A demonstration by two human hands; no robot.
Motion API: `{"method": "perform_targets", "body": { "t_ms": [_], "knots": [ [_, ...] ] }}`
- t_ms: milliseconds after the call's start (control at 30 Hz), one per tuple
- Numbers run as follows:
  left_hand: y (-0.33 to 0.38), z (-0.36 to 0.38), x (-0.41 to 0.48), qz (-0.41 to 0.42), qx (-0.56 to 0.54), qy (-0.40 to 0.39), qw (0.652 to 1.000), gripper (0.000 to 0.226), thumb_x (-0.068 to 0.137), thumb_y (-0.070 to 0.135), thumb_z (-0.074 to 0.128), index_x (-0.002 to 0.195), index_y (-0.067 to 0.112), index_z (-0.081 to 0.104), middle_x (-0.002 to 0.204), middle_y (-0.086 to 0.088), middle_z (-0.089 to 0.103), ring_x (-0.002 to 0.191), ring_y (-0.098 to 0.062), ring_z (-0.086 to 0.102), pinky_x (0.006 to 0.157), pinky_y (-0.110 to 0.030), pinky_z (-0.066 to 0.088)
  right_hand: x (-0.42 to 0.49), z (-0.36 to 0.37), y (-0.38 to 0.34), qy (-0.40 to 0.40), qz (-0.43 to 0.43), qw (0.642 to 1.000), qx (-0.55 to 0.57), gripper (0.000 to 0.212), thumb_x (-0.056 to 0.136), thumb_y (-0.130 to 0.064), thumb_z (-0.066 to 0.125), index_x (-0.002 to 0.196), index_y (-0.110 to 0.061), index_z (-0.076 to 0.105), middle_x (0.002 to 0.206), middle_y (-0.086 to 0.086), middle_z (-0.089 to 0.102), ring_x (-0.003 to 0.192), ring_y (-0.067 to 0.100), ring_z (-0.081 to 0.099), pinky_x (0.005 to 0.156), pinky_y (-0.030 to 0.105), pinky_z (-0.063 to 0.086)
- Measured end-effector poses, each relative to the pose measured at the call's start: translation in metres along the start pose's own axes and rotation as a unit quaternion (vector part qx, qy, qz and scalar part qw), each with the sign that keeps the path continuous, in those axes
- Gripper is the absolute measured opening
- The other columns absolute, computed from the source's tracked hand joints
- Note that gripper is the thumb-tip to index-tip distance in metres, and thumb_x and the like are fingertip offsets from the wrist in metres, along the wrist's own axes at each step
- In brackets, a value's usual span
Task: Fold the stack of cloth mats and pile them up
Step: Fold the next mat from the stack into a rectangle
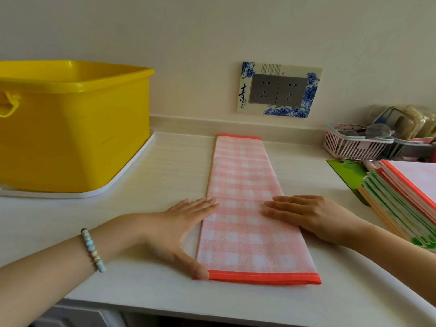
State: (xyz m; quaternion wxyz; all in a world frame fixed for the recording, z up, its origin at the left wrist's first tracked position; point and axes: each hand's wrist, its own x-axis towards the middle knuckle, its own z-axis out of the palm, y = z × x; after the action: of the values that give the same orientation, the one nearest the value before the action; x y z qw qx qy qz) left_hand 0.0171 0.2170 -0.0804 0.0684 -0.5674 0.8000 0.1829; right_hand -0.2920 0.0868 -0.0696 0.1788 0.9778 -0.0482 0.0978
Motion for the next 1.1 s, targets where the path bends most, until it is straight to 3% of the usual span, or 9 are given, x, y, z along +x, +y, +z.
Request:
{"method": "perform_targets", "body": {
  "t_ms": [100, 233, 333, 433, 500, 600, 800, 1000, 1100],
  "knots": [
    [-0.002, -0.001, 0.000, -0.002, -0.039, 0.011, 0.999, 0.123, 0.050, 0.093, 0.046, 0.145, 0.044, -0.016, 0.136, 0.042, -0.029, 0.121, 0.022, -0.033, 0.106, -0.018, -0.018, 0.002, 0.004, 0.000, 0.000, 0.049, 0.996, 0.068, 0.050, 0.082, -0.009, 0.069, 0.129, -0.018, 0.057, 0.130, -0.001, 0.059, 0.114, 0.018, 0.060, 0.086, 0.035, 0.055],
    [-0.002, -0.007, 0.002, -0.007, -0.201, 0.118, 0.972, 0.100, 0.060, 0.094, 0.017, 0.144, 0.040, 0.027, 0.138, 0.040, 0.015, 0.125, 0.029, 0.005, 0.107, -0.005, 0.002, -0.002, 0.008, 0.000, -0.006, 0.152, 0.977, 0.151, 0.048, 0.089, -0.019, 0.061, 0.133, -0.036, 0.050, 0.136, -0.018, 0.049, 0.123, 0.008, 0.053, 0.096, 0.031, 0.049],
    [-0.007, -0.009, 0.005, -0.008, -0.328, 0.146, 0.933, 0.058, 0.095, 0.053, 0.012, 0.137, 0.030, 0.045, 0.136, 0.029, 0.038, 0.118, 0.030, 0.027, 0.095, 0.007, 0.013, -0.001, 0.010, 0.000, 0.007, 0.214, 0.952, 0.217, 0.044, 0.085, -0.013, 0.063, 0.122, -0.038, 0.059, 0.122, -0.019, 0.061, 0.112, 0.005, 0.059, 0.090, 0.020, 0.048],
    [-0.016, -0.010, 0.012, -0.001, -0.411, 0.164, 0.897, 0.044, 0.102, 0.008, 0.018, 0.133, 0.015, 0.048, 0.134, 0.009, 0.052, 0.120, 0.011, 0.045, 0.098, -0.003, 0.028, 0.009, 0.017, 0.002, 0.109, 0.335, 0.904, 0.241, 0.039, 0.079, 0.011, 0.060, 0.081, -0.028, 0.059, 0.076, -0.005, 0.065, 0.077, 0.017, 0.062, 0.062, 0.003, 0.041],
    [-0.019, -0.011, 0.018, 0.000, -0.413, 0.179, 0.893, 0.039, 0.098, 0.000, 0.030, 0.127, 0.015, 0.051, 0.126, 0.005, 0.057, 0.110, 0.010, 0.052, 0.093, -0.006, 0.035, 0.018, 0.023, 0.008, 0.160, 0.382, 0.867, 0.278, 0.031, 0.087, 0.006, 0.055, 0.070, -0.019, 0.057, 0.066, 0.006, 0.064, 0.060, 0.023, 0.062, 0.064, 0.025, 0.051],
    [-0.022, -0.011, 0.032, -0.005, -0.359, 0.245, 0.901, 0.027, 0.092, 0.010, 0.057, 0.118, 0.018, 0.059, 0.115, 0.003, 0.064, 0.107, -0.002, 0.058, 0.096, -0.019, 0.041, 0.028, 0.027, 0.021, 0.138, 0.441, 0.759, 0.459, 0.027, 0.091, -0.023, 0.055, 0.065, -0.017, 0.061, 0.059, -0.003, 0.058, 0.053, 0.010, 0.059, 0.054, 0.030, 0.054],
    [-0.020, -0.009, 0.059, -0.055, -0.351, 0.354, 0.865, 0.015, 0.084, 0.023, 0.070, 0.096, 0.016, 0.064, 0.078, 0.004, 0.067, 0.063, 0.001, 0.056, 0.064, -0.019, 0.042, 0.044, 0.028, 0.035, 0.110, 0.543, 0.657, 0.511, 0.025, 0.088, -0.037, 0.062, 0.078, -0.016, 0.070, 0.060, -0.001, 0.064, 0.045, 0.013, 0.057, 0.044, 0.021, 0.049],
    [-0.021, -0.010, 0.074, -0.136, -0.355, 0.373, 0.846, 0.047, 0.079, 0.028, 0.074, 0.119, 0.017, 0.051, 0.074, 0.003, 0.067, 0.065, -0.009, 0.056, 0.063, -0.023, 0.040, 0.054, 0.040, 0.041, 0.111, 0.600, 0.676, 0.413, 0.019, 0.085, -0.030, 0.067, 0.080, -0.013, 0.066, 0.057, 0.003, 0.059, 0.031, 0.010, 0.048, 0.034, 0.015, 0.038],
    [-0.017, -0.014, 0.075, -0.172, -0.264, 0.368, 0.875, 0.052, 0.078, 0.033, 0.072, 0.122, 0.021, 0.048, 0.076, 0.007, 0.060, 0.070, -0.011, 0.055, 0.065, -0.027, 0.041, 0.056, 0.043, 0.043, 0.083, 0.604, 0.701, 0.371, 0.020, 0.083, -0.033, 0.069, 0.080, -0.014, 0.064, 0.061, 0.000, 0.061, 0.037, 0.015, 0.050, 0.036, 0.017, 0.037]
  ]
}}
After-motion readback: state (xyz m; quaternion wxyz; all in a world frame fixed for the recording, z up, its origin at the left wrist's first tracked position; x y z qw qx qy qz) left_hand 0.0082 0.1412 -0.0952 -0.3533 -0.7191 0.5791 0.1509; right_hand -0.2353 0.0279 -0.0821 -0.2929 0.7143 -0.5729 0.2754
